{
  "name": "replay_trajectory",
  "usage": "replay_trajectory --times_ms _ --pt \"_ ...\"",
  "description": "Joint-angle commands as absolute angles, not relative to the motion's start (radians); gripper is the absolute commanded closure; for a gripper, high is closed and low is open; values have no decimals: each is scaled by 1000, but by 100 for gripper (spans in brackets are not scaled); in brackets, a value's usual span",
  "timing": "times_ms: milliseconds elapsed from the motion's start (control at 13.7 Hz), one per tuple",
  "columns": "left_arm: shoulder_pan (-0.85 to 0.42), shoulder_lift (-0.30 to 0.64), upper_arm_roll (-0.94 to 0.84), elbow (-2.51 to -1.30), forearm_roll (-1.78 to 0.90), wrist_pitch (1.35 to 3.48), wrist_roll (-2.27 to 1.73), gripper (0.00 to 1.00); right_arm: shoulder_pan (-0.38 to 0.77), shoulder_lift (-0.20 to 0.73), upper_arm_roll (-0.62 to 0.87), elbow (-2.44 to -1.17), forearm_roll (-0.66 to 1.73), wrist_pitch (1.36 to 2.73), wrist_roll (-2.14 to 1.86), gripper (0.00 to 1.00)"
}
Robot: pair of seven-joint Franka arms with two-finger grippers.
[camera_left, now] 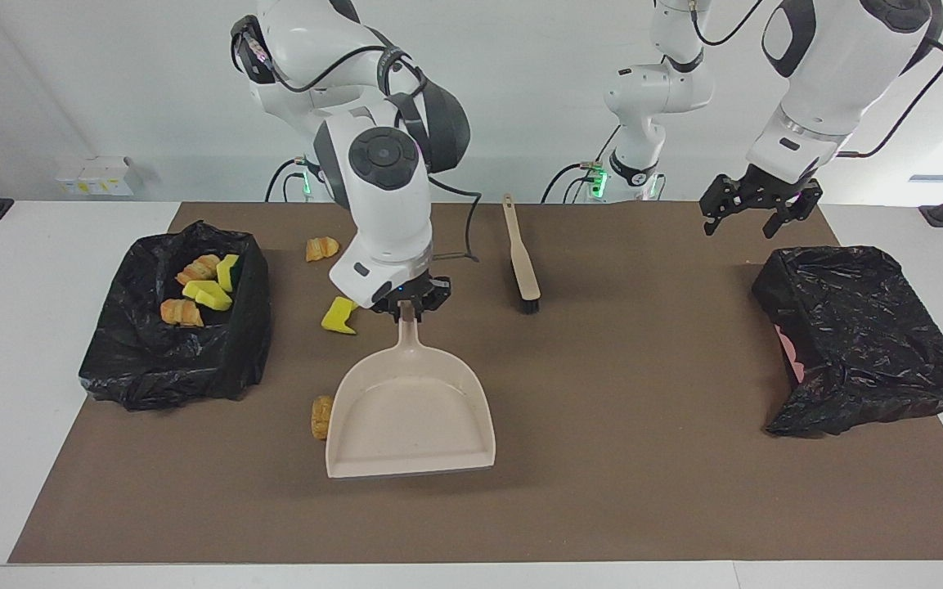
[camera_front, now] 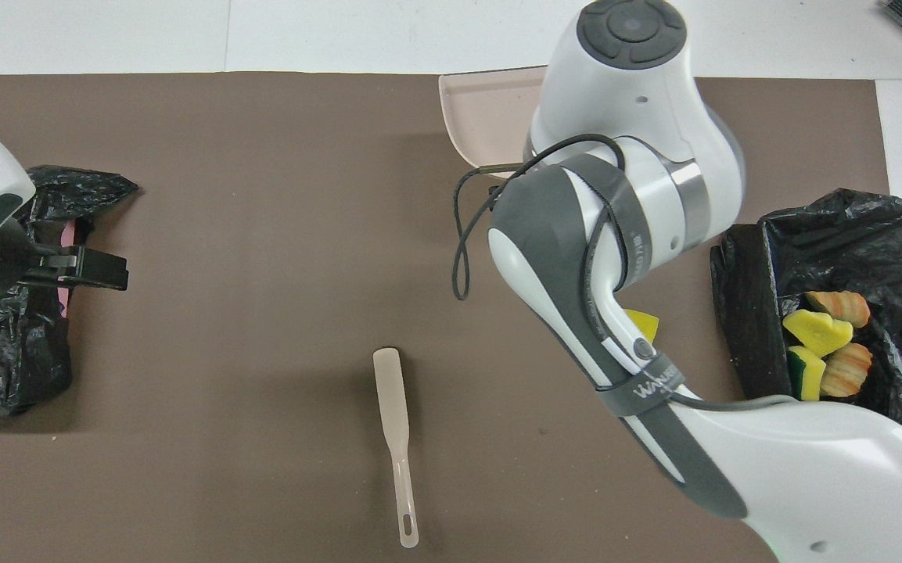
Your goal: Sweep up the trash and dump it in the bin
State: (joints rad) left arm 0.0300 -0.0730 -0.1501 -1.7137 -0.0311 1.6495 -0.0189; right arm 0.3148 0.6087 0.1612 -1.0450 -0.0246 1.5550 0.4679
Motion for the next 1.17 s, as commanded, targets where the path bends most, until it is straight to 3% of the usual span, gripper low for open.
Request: replay_trajectory --times_ms 0,439,1097 --pt "20 -100 -144 -1743 -18 1637 -37 0 362 704 172 -951 55 1592 584 100" --pt "37 -92 -138 -1727 -18 1632 -32 0 478 790 186 -948 63 1667 675 100" --pt "25 -94 -132 -1727 -18 1626 -29 0 502 856 224 -951 64 1698 690 100"
